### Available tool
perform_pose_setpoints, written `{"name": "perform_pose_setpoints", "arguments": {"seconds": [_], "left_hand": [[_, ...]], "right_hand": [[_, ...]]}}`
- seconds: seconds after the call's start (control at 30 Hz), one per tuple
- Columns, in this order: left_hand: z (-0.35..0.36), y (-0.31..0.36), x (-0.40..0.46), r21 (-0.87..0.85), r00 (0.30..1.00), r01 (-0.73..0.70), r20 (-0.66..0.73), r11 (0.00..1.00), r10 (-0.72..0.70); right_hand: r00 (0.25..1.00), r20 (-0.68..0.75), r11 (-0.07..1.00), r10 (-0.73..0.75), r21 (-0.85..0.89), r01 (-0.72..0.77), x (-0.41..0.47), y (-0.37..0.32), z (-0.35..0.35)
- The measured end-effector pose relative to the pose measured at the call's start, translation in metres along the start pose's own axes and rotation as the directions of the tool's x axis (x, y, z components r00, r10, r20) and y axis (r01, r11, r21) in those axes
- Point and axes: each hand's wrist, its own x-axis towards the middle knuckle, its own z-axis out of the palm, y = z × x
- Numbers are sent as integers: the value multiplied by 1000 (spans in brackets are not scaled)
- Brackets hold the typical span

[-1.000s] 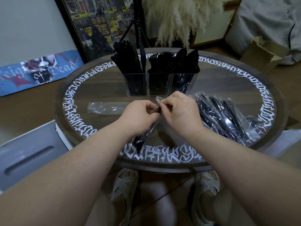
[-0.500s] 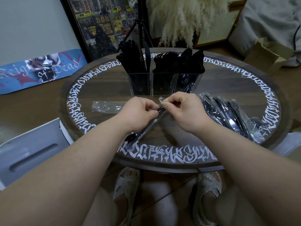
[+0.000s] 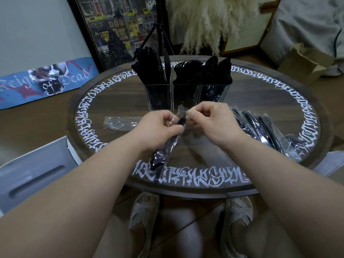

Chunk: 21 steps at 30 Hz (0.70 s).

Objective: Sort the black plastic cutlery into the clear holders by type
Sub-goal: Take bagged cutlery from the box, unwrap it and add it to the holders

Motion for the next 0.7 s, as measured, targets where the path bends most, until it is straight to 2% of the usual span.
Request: {"name": "perform_pose_setpoints", "arguments": {"seconds": [0.1,0.23,0.4,0.47,0.53,0.63,0.7], "left_hand": [[0,0,2,33,1000,0,-11,999,0],[-3,-2,3,104,1000,-13,-16,994,15],[-4,-5,2,170,999,7,45,985,-15],[-6,-4,1,142,996,22,81,990,-34],[-8,-3,-1,115,991,39,125,993,-53],[-10,-2,-3,66,991,53,121,996,-61],[-11,-4,1,77,998,62,27,995,-64]], "right_hand": [[999,25,1000,25,-16,-25,1,0,-3],[981,49,959,187,208,-193,4,-2,-9],[985,2,966,171,198,-168,6,-4,-13],[990,-7,981,141,138,-139,7,-3,-16],[992,-51,994,111,-1,-112,9,0,-19],[970,-242,959,-10,-278,-59,12,2,-25],[912,-368,939,-180,-340,48,10,-3,-27]]}}
